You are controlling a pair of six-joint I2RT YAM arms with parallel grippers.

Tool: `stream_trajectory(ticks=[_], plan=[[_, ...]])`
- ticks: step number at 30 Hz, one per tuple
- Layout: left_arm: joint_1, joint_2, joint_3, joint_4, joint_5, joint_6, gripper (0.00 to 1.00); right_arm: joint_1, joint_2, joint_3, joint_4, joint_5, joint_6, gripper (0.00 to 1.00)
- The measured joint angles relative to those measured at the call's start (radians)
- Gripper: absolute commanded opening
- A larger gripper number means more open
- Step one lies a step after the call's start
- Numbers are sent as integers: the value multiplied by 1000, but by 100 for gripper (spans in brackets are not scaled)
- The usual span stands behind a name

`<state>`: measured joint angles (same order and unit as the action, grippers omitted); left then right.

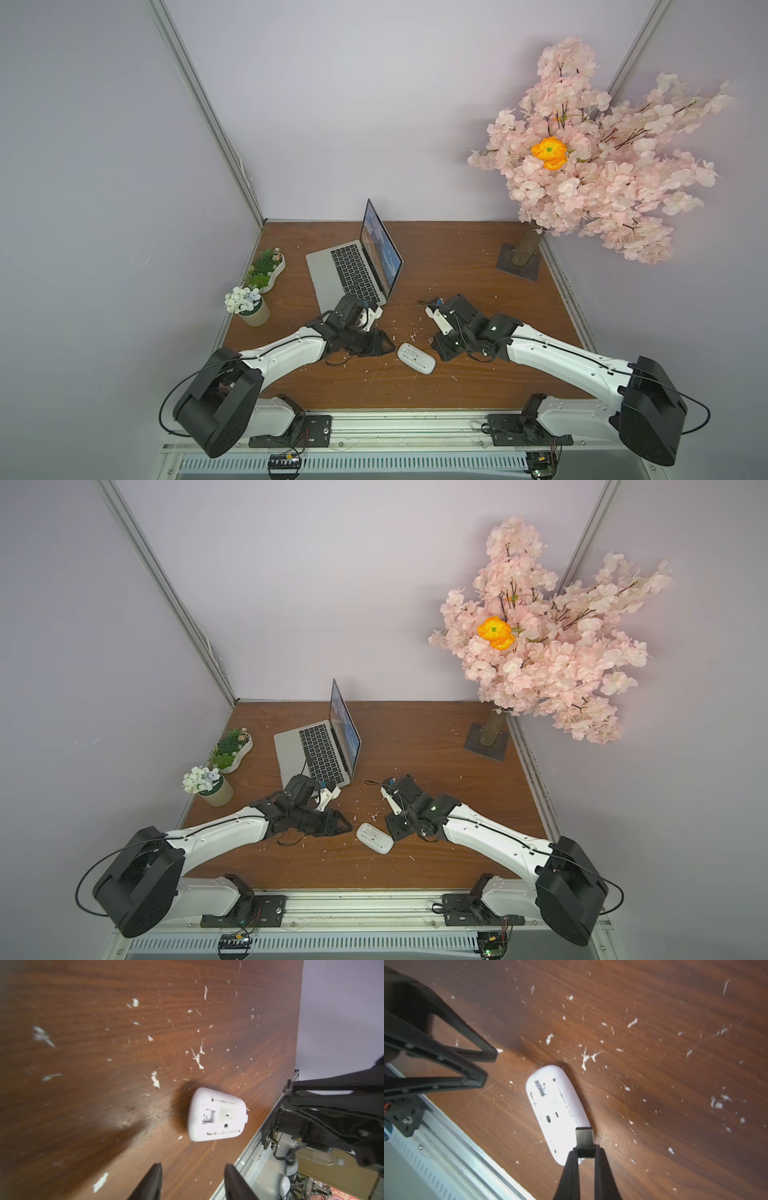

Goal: Remove the wireless mouse receiver from the laptop
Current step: Adjust the mouse at the center of the board.

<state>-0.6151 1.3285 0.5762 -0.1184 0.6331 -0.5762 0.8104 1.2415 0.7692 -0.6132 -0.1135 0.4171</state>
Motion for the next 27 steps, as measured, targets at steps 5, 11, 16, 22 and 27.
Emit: stream_trajectory(ticks=[5,11,16,22,27], plan=[[-63,0,-36,24,14,-37,30,0,26,-42,9,27,41,0],[-75,19,-89,24,14,-48,22,0,112,-28,36,84,67,0],[-75,100,-79,54,13,-60,20,0,146,-29,51,84,67,0],[-76,172,-19,87,4,-67,23,2,148,-35,84,50,66,0],[-76,210,12,121,-16,-80,27,27,165,-45,107,10,67,0]])
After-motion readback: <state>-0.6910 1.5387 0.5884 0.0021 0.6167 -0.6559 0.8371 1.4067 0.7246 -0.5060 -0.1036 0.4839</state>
